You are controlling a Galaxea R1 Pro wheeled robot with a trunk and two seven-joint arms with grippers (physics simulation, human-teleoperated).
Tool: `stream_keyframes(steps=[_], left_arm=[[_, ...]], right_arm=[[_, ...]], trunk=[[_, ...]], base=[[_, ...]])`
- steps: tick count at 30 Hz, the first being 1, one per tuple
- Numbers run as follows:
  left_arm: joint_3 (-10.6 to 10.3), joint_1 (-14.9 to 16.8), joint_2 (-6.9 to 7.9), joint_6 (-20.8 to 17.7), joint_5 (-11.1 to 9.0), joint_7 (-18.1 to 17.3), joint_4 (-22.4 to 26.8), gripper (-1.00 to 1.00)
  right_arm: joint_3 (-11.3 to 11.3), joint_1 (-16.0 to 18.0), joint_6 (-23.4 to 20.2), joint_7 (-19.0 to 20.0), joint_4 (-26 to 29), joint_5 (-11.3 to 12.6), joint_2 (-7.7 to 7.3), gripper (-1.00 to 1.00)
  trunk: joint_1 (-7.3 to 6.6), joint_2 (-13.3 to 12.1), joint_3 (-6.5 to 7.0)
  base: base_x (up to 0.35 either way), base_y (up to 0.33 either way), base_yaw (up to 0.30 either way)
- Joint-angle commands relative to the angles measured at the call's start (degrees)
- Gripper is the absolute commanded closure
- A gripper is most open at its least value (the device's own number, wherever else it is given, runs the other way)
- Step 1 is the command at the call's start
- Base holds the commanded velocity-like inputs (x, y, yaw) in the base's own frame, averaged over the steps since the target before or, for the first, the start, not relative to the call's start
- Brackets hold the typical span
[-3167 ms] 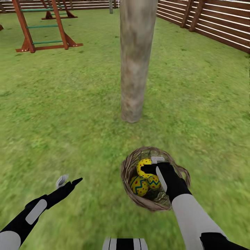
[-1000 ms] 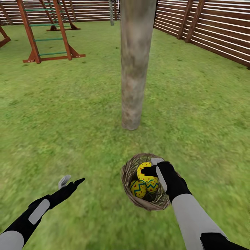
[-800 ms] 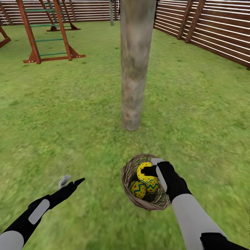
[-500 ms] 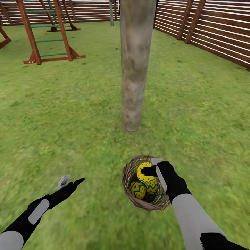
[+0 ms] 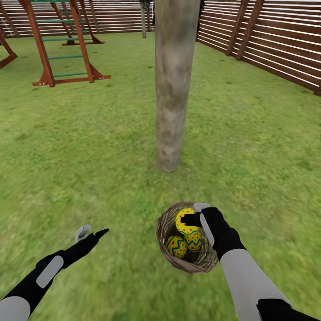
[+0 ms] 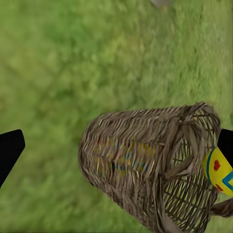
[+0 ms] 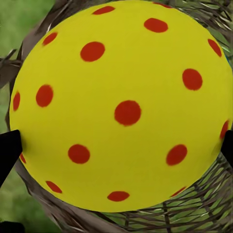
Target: Take the three Easter eggs out of the wicker basket on the lawn in the garden, then place them on the lawn next to a single tree (choose any tree) so that all three eggs are next to the same tree and none are left in the basket.
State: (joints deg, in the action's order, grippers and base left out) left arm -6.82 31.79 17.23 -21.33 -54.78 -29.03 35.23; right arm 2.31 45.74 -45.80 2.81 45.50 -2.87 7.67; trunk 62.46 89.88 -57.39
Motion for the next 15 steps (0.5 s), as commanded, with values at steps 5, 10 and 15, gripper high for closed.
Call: stream_keyframes(steps=[5, 10, 15], left_arm=[[-0.3, 0.0, 0.06, -0.2, -0.6, 0.0, -0.1, -1.00], [-0.3, 0.0, 0.08, -0.3, -0.6, 0.0, -0.1, -1.00], [-0.2, 0.0, 0.16, -0.3, -0.7, -0.1, 0.0, -1.00]], right_arm=[[0.2, 0.0, -0.3, 0.3, 0.0, -0.3, 0.07, 1.00], [0.2, 0.1, -0.3, 0.3, 0.0, -0.3, 0.07, 1.00], [0.2, 0.1, -0.3, 0.4, 0.0, -0.3, 0.07, 1.00]], trunk=[[0.00, 0.0, 0.43], [0.00, 0.0, 0.69], [0.00, 0.0, 0.70]], base=[[-0.183, 0.000, 0.000], [-0.116, 0.000, 0.000], [-0.001, 0.000, 0.000]])
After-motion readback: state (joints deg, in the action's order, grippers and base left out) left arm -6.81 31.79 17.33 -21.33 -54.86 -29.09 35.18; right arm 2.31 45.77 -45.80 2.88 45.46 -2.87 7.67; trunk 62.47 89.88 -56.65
